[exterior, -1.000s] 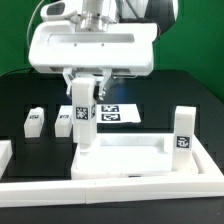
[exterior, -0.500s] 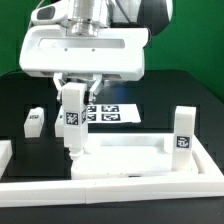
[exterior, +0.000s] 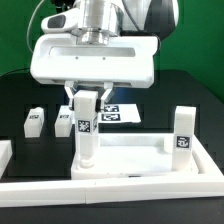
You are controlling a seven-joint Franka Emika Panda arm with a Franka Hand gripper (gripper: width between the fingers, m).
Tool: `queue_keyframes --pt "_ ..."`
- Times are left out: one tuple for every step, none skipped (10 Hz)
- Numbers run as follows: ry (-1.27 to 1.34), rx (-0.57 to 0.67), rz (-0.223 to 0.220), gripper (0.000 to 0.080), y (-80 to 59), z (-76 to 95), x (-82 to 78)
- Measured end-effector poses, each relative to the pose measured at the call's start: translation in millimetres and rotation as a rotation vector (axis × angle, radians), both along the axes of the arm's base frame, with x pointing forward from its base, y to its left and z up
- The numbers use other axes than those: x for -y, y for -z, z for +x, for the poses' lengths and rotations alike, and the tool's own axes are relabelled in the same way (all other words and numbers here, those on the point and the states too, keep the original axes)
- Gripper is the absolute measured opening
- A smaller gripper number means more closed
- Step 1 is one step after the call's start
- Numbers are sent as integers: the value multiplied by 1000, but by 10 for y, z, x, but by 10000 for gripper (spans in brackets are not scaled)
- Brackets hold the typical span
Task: Assemble desk
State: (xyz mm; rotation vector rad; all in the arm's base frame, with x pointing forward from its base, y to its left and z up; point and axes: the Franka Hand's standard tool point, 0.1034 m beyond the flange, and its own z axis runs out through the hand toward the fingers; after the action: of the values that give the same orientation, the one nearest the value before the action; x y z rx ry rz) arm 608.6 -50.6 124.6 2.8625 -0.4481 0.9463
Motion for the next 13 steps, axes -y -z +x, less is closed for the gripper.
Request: queue_keyframes --pt "-2 10 -6 288 0 18 -1" --pt "-3 22 -14 288 1 25 2" --pt "-3 25 -17 288 3 26 7" --pt "-3 25 -17 288 3 26 11" --pt "-5 25 -18 288 2 26 12" --pt "-4 20 -17 288 1 13 26" --pt "-4 18 -18 288 -10 -6 39" --pt "-4 14 -18 288 -1 -36 47" --pt "-3 14 -20 288 4 -48 55" --pt "-4 14 -20 288 5 -46 52" --pt "-5 15 -21 288 7 -40 46" --pt "-7 10 -19 288 25 -40 35" --pt "-10 4 -18 288 45 -40 15"
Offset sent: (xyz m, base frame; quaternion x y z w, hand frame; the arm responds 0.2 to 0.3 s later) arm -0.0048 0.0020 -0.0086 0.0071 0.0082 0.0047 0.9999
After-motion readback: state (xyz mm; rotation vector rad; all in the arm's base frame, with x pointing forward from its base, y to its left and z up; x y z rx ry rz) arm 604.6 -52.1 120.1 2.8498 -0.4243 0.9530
